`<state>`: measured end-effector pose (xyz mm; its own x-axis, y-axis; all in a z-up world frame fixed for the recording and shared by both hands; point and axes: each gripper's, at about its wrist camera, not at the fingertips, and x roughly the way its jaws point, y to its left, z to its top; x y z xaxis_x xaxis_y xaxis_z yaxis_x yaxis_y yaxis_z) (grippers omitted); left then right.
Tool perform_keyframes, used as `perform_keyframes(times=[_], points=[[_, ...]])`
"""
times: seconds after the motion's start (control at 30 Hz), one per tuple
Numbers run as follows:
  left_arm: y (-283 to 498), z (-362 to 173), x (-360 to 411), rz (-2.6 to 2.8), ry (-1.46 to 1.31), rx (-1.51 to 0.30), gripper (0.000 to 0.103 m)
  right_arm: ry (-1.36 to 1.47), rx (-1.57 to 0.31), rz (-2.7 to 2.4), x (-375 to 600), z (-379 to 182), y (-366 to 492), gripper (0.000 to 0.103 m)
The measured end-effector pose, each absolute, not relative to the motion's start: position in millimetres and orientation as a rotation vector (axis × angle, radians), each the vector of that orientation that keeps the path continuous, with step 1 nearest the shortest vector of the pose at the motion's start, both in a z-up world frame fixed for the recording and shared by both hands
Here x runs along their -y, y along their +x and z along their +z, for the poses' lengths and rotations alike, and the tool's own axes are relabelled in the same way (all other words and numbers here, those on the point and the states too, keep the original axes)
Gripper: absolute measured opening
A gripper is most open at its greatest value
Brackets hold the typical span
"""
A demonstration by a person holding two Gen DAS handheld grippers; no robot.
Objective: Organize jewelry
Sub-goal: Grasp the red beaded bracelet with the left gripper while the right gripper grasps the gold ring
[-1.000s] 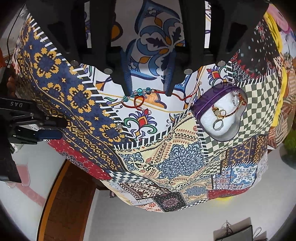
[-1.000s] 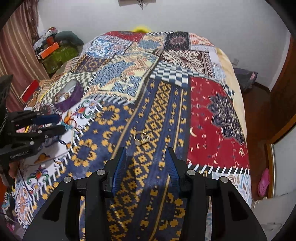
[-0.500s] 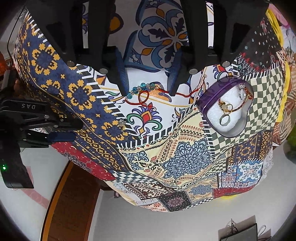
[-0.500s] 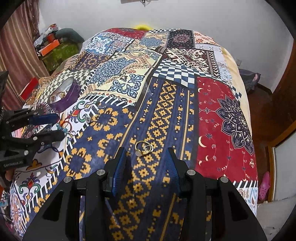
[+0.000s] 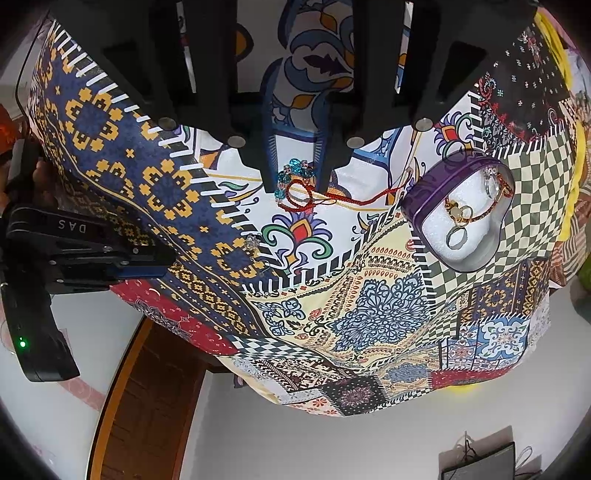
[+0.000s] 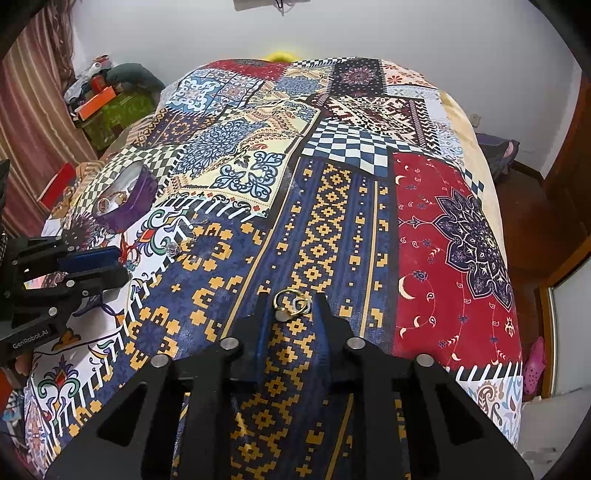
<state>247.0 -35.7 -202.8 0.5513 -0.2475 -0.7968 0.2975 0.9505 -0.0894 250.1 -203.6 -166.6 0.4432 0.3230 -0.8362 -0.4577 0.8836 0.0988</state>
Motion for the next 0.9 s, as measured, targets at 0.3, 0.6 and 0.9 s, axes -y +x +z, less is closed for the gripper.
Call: perform_keyframes(times=[0.3,0.6,0.9], points=[[246.1,-202.0,33.9,-0.309,0.047,-0.924,0.018,-0.166,-0.981,0.494,201.8,-163.9,244.4,0.007],[243.7,-200.7,29.5,-0.305,0.023,-0.915,0.017,-0.206,-1.0,0.499,197.8,-164.3,238.6,0.015],[244.5,-201.4,27.1,-0.316,0.005,-0.915,0.017,-0.179,-1.006,0.484,196.7,-168.3,259.1,0.033]])
